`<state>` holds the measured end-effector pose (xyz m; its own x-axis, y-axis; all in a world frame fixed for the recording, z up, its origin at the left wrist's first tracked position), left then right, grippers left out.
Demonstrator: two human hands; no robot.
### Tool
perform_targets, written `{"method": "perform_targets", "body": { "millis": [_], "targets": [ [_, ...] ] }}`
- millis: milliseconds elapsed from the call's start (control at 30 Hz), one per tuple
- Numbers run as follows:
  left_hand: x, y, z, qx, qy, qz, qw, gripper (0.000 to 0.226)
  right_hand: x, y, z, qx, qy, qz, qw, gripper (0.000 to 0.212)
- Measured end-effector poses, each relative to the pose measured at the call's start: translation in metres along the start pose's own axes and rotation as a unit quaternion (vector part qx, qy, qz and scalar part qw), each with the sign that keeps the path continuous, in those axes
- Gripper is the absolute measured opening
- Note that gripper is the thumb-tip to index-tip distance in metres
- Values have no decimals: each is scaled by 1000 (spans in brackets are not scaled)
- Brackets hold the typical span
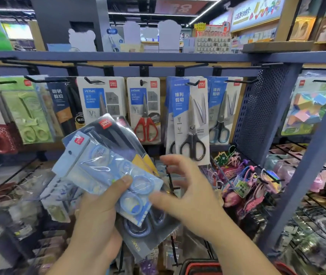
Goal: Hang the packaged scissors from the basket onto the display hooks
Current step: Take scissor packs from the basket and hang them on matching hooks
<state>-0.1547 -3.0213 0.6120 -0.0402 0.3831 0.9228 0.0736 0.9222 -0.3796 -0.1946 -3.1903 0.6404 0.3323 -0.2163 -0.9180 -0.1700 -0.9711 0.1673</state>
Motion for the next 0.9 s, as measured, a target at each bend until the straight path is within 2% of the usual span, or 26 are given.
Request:
{"method": "perform_targets", "body": {
  "millis": [33,67,200,400,567,700,800,900],
  "targets": [
    [1,-2,0,-5,-11,-25,1000,53,0,-10,5,-47,4,28,998,75],
    [0,-3,-2,-1,-9,-36,999,54,2,-15,8,-55,16,53,997,78],
    [-2,-5,-3,-11,-21,-42,999,49,10,-20,10,-6,22,29,999,75],
    [1,-11,4,-16,-11,-37,999,46,13,-20,12,39,14,-16,999,44],
    [2,-11,5,-25,-14,-9,1000,55,17,-20,11,83,1,-114,990,19],
    [1,-5,6,-35,-23,-24,999,45,21,-21,13,117,-50,-309,942,13],
    [-3,5,9,-29,-17,-22,999,45,25,-22,11,95,-71,-310,943,16],
    [-7,14,15,-23,-16,-50,998,48,29,-20,6,32,-107,-274,955,20]
  ]
}}
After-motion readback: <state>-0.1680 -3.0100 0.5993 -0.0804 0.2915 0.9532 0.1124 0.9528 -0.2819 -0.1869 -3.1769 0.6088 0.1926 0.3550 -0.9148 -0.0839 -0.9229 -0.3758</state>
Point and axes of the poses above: each hand's wrist, its own z-axis away from the middle knuckle, its own y-axis out of the back of the hand, x = y × z, the point moved 4 cm from there along -z, towards the middle knuckle, and after that the axes turned 12 degrees about -z, right-handed, at the moved point
